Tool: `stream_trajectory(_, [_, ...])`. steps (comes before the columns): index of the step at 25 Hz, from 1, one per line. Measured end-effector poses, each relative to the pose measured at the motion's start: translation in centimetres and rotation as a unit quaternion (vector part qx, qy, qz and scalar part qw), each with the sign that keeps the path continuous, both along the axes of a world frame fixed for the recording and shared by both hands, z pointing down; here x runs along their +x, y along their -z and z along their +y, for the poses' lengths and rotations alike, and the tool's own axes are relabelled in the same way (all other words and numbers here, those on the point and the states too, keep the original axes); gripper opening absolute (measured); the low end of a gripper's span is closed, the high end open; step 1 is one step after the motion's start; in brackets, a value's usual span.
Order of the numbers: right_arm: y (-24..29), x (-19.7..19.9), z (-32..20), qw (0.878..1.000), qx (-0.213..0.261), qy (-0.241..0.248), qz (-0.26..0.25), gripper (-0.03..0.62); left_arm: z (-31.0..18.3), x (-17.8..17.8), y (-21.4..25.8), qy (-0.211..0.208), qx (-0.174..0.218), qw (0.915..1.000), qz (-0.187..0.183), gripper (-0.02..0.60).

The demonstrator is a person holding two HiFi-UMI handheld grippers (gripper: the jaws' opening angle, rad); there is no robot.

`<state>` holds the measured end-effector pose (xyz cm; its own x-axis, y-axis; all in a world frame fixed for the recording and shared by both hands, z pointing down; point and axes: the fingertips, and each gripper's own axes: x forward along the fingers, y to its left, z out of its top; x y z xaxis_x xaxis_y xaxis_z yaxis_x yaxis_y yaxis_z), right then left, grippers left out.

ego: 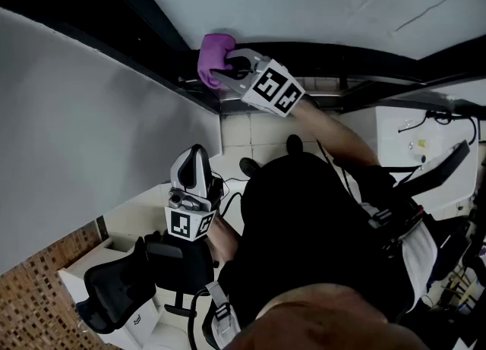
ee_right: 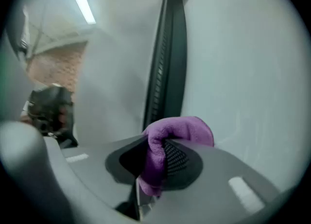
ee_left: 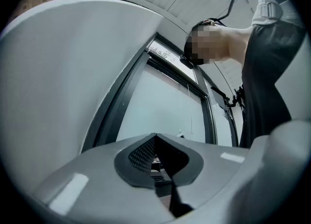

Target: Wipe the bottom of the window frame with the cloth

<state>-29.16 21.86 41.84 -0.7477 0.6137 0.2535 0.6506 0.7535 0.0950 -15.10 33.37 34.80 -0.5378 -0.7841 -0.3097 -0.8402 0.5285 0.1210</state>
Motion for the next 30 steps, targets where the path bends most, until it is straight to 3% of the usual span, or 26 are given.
stream_trajectory(3, [-4.5,-5.3,0.9,0.994,0.091,-0.034,0.058,0.063,0.8,0.9,-0.4,0.024,0.007,0.9996,0.011,0.0])
stream_trajectory(7, [-8.3,-8.9,3.5,0.975,0.211,-0.051,0.043,0.063,2.4,1.4,-0.8,0.049,0.012,0.9985,0.02,0.0])
stream_trajectory(12, [-8.9,-8.1,3.0,0.951,0.306,-0.039,0.011,0.061,1.8,0.9,-0.8,0.041,0.008,0.9988,0.024,0.0])
stream_trajectory(18, [-9.8,-4.1,-5.6,0.905,0.42,-0.073,0.011,0.06,-1.2,0.3,-0.5,-0.001,0.001,0.9999,0.017,0.0])
stream_trajectory(21, [-10.2,-1.3,-11.8,0.865,0.492,-0.097,0.032,0.06,-2.9,0.1,-0.5,-0.025,0.003,0.9995,0.018,0.0])
stream_trajectory(28, [-10.3,3.9,-21.1,0.73,0.669,-0.109,0.094,0.06,-6.5,1.1,0.1,-0.079,0.006,0.9968,0.012,0.0])
stream_trajectory(30, [-10.5,4.8,-22.3,0.703,0.696,-0.1,0.107,0.058,-7.0,1.7,0.1,-0.083,0.006,0.9964,0.012,0.0])
